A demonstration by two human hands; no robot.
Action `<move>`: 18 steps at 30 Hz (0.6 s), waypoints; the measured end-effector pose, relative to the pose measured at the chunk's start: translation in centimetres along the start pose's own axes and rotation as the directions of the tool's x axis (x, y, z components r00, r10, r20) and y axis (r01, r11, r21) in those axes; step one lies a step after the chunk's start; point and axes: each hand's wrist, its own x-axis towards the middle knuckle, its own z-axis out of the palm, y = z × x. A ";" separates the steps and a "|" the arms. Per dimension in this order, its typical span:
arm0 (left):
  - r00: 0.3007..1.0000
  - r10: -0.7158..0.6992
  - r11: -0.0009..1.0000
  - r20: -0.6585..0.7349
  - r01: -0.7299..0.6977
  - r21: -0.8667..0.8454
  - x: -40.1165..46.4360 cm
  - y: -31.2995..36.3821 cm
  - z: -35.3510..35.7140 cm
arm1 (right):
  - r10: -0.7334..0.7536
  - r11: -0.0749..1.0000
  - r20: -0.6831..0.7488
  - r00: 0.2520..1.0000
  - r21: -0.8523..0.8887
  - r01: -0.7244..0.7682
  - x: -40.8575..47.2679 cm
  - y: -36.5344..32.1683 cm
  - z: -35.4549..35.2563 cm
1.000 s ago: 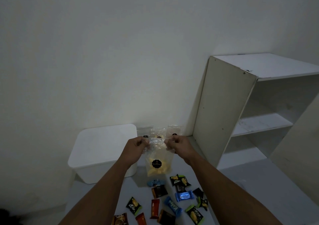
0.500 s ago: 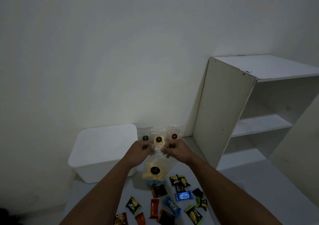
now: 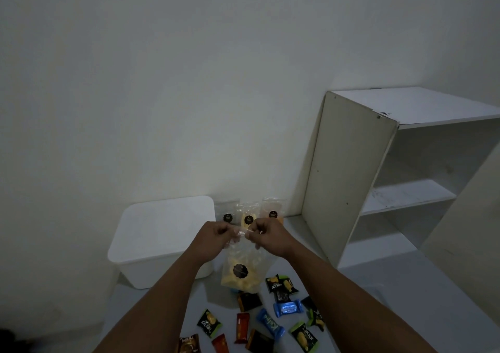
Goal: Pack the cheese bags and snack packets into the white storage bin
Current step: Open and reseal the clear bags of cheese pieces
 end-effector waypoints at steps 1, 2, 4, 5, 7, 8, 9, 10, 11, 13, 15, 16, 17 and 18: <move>1.000 0.008 0.999 0.009 -0.008 0.031 0.0 0.0 -0.1 | 0.005 1.000 0.014 1.000 0.000 -0.005 0.0 0.1 0.0; 1.000 0.010 0.998 0.021 -0.012 0.055 0.0 0.0 -0.1 | 0.005 1.000 0.027 1.000 0.004 -0.005 -0.1 0.2 0.0; 0.999 -0.004 0.997 0.034 0.002 0.074 0.0 0.0 -0.1 | -0.016 1.000 0.040 0.999 0.000 0.016 -0.3 0.4 0.0; 0.999 -0.008 0.997 0.033 0.005 0.077 0.0 0.0 0.0 | -0.032 0.999 0.042 0.999 -0.006 0.032 -0.5 0.5 -0.1; 1.000 0.002 0.996 0.030 -0.004 0.085 0.0 -0.3 0.3 | -0.051 0.999 0.037 0.998 -0.011 0.052 -0.7 0.6 -0.1; 0.999 0.006 0.996 0.033 -0.009 0.087 0.0 -0.4 0.5 | -0.045 0.999 0.034 0.998 -0.013 0.045 -0.8 0.6 -0.1; 0.999 0.005 0.996 0.037 -0.009 0.084 0.1 -0.5 0.8 | -0.027 1.000 0.038 0.999 -0.010 0.028 -0.9 0.8 -0.2; 0.999 0.000 0.997 0.036 -0.003 0.073 0.1 -0.5 1.0 | -0.003 1.000 0.046 0.999 0.000 0.003 -1.0 1.0 -0.5; 1.000 -0.012 0.999 0.025 0.011 0.052 0.1 -0.6 1.2 | 0.024 1.000 0.052 0.998 0.017 -0.025 -1.2 1.3 -0.9; 0.999 -0.051 0.999 -0.017 0.051 -0.007 0.1 -0.7 1.3 | 0.078 0.994 0.048 0.996 0.073 -0.082 -1.7 2.1 -2.0; 0.995 -0.091 0.994 -0.048 0.087 -0.068 0.3 -0.8 1.6 | 0.114 0.985 0.033 0.993 0.127 -0.117 -2.2 3.1 -3.1; 0.993 -0.105 0.991 -0.055 0.099 -0.092 0.4 -0.8 2.0 | 0.123 0.983 0.018 0.992 0.138 -0.125 -2.4 3.5 -3.6; 0.991 -0.115 0.987 -0.066 0.106 -0.119 0.5 -0.8 2.4 | 0.133 0.979 -0.002 0.991 0.154 -0.131 -2.4 3.8 -3.9; 0.988 -0.127 0.982 -0.082 0.114 -0.149 0.8 -0.7 2.9 | 0.151 0.974 -0.033 0.988 0.178 -0.143 -2.3 4.1 -4.1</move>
